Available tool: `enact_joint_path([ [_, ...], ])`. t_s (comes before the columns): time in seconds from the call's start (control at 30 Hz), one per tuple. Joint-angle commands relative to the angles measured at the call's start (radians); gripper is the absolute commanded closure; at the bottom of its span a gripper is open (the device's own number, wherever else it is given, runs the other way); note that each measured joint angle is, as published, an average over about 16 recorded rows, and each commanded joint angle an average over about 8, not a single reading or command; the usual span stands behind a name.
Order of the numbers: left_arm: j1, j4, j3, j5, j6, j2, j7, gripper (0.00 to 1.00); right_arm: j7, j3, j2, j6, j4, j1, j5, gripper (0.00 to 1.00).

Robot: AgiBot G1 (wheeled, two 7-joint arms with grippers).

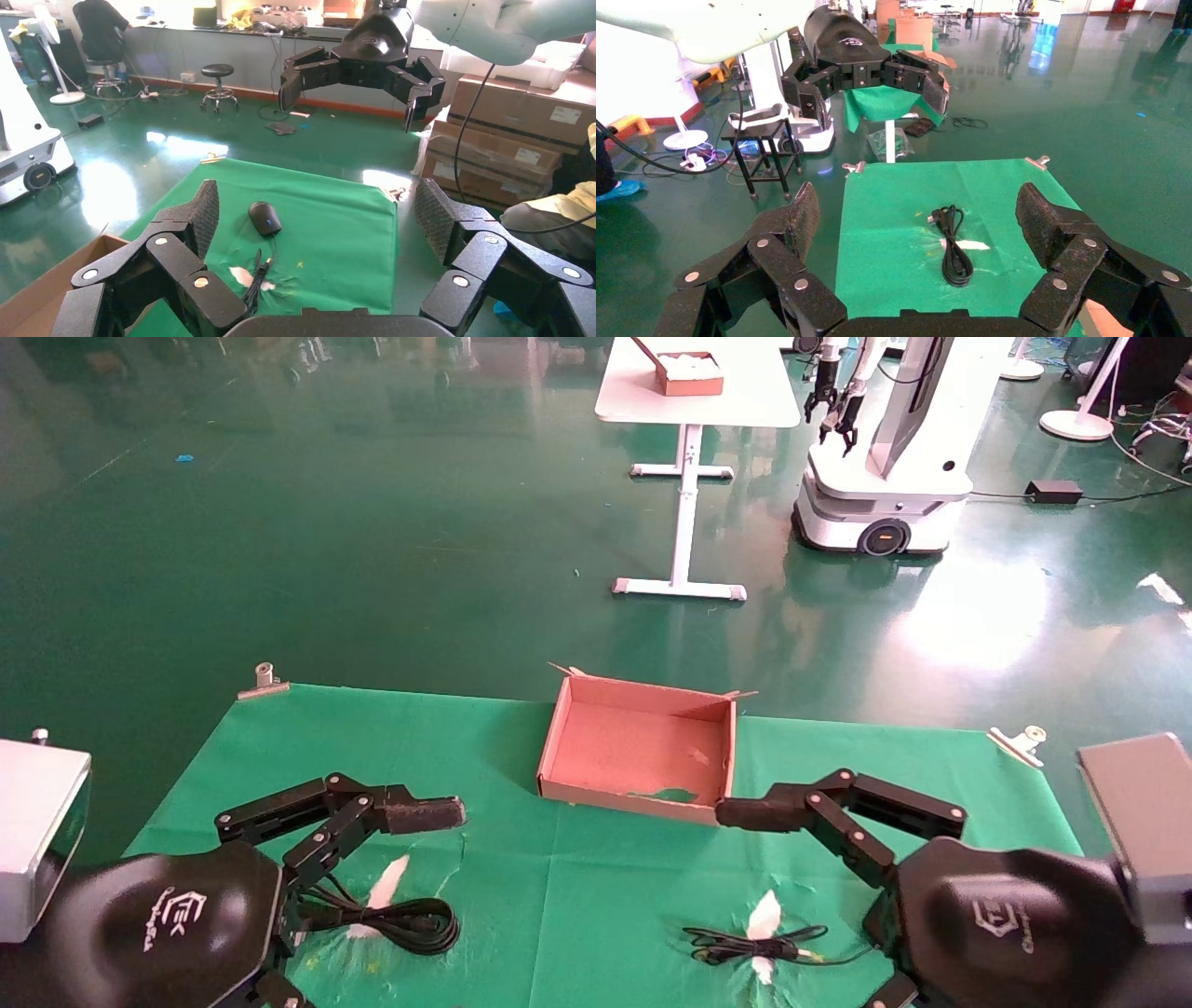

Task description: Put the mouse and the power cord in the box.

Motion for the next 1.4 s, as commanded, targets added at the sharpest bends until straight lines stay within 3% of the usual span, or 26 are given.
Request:
enact_joint_path([
  [0.03,0.000,0.000,0.000,0.000,0.000,0.000,0.000,0.00,0.000,0.000,0.000,0.000,0.000,0.000,0.000,0.00],
  [0.97,-0.003,-0.001,0.007,0.015,0.008,-0.001,0.006,0.00,-0.011,-0.003,0.006,-0.006,-0.004,-0.001,-0.014,0.00],
  [1.17,-0.045,0.026,0.051,0.112,0.045,-0.003,0.024,0.00,-0.058,-0.020,0.019,-0.036,-0.054,0.001,-0.070,0.00],
  [1.4,-0.201,0.125,0.188,0.364,0.084,0.033,0.085,0.00,-0.203,-0.092,0.028,-0.082,-0.183,0.070,-0.234,0.00],
])
